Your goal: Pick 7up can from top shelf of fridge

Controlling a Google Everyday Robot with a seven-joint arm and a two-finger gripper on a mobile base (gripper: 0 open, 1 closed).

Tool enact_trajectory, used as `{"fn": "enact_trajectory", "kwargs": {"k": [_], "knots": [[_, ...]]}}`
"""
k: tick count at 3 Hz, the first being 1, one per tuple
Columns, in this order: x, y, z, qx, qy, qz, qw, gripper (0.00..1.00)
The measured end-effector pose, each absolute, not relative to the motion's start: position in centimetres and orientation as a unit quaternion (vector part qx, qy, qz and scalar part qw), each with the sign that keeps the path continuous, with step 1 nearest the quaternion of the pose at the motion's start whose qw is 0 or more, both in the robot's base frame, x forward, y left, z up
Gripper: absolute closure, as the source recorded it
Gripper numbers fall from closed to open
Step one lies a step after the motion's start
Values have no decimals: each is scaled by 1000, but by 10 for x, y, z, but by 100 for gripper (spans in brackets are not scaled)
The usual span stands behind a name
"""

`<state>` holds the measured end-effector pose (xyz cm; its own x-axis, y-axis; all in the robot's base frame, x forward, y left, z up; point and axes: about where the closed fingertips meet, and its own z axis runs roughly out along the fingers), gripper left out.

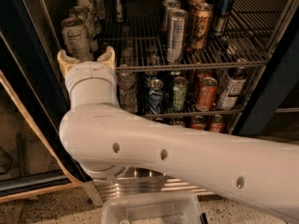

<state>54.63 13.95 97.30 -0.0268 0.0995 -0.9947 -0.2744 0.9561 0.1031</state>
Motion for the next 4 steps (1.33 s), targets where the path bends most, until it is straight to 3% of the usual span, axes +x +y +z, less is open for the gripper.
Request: {"fn": "enact_trajectory", "kwargs": {"k": [1, 2, 4], "knots": [[554, 150, 976, -76, 701, 141, 695, 30], [627, 186, 965, -86, 706, 149, 687, 34], [635, 183, 961, -80, 710, 141, 685, 35]]}}
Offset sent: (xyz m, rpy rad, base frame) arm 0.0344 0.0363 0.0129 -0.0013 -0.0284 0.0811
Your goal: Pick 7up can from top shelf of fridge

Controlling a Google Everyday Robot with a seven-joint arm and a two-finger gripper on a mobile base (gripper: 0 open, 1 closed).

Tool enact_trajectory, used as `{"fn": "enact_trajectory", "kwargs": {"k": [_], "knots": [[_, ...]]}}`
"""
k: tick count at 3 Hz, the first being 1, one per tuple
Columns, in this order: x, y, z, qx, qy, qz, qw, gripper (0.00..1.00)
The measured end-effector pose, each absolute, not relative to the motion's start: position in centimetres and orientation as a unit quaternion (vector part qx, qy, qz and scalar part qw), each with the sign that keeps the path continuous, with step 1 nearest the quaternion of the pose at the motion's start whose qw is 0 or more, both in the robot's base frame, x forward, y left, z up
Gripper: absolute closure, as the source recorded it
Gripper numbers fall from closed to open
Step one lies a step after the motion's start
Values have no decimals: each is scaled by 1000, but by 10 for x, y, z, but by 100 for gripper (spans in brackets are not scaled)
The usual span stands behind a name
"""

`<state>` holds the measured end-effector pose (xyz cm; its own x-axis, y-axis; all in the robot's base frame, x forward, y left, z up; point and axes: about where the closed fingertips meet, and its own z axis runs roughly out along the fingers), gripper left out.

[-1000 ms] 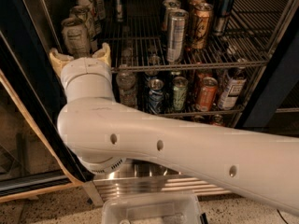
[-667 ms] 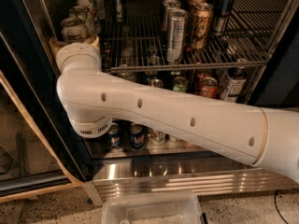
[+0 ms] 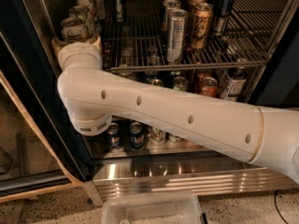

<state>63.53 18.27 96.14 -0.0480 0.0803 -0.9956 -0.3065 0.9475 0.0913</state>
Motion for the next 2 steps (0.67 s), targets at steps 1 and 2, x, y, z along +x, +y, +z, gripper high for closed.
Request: {"fn": "enact_trajectory", "kwargs": {"k": [1, 2], "knots": [[656, 183, 959, -71, 715, 136, 682, 35], [657, 183, 959, -71, 715, 136, 682, 35]]}}
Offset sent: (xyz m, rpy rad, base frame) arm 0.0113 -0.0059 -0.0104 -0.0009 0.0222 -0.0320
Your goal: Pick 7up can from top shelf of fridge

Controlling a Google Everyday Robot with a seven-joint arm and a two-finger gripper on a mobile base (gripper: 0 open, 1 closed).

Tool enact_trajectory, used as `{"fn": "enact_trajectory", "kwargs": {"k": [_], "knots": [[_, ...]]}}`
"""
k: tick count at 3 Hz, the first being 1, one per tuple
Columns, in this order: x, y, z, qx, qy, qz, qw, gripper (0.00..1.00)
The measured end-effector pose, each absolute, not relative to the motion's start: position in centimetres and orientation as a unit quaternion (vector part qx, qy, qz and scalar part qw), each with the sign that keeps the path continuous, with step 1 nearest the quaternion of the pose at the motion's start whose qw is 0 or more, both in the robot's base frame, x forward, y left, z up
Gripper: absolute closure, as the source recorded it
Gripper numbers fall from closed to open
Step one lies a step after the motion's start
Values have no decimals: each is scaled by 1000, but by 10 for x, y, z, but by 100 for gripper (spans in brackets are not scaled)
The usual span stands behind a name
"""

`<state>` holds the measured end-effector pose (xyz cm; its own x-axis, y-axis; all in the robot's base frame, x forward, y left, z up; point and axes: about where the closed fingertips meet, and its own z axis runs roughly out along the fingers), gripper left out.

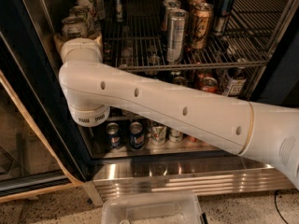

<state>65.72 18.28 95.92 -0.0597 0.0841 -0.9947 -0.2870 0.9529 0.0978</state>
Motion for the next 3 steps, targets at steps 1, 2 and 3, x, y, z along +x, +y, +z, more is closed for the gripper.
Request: {"fn": "enact_trajectory", "kwargs": {"k": [1, 2, 3], "knots": [[657, 183, 959, -71, 715, 136, 682, 54], [657, 183, 959, -71, 715, 136, 682, 77], [657, 183, 959, -71, 715, 136, 682, 100]]}}
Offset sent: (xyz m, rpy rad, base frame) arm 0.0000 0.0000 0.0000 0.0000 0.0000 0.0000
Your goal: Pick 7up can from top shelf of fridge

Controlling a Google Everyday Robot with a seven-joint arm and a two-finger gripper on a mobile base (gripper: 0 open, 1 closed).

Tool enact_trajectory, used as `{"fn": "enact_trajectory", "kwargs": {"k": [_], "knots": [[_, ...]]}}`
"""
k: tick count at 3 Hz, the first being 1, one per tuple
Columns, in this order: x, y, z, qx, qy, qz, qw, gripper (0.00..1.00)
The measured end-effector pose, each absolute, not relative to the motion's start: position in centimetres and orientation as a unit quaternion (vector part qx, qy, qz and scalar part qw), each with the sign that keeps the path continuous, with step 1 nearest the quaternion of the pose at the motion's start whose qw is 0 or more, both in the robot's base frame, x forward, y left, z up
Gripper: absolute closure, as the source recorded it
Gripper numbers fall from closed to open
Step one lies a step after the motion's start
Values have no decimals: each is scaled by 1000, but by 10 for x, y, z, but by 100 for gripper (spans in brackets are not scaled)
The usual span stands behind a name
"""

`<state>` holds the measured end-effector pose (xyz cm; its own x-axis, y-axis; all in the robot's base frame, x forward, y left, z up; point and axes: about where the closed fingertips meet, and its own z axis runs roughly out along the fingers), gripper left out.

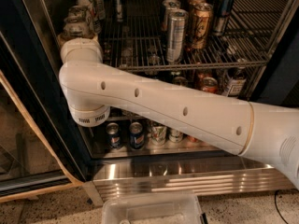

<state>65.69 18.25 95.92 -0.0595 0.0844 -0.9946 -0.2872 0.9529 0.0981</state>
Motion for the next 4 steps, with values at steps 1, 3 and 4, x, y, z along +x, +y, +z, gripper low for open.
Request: {"fn": "enact_trajectory", "kwargs": {"k": [1, 3, 4], "knots": [[649, 176, 963, -69, 711, 136, 686, 100], [623, 168, 977, -76, 701, 138, 695, 100], [614, 166, 983, -81, 697, 141, 698, 100]]}}
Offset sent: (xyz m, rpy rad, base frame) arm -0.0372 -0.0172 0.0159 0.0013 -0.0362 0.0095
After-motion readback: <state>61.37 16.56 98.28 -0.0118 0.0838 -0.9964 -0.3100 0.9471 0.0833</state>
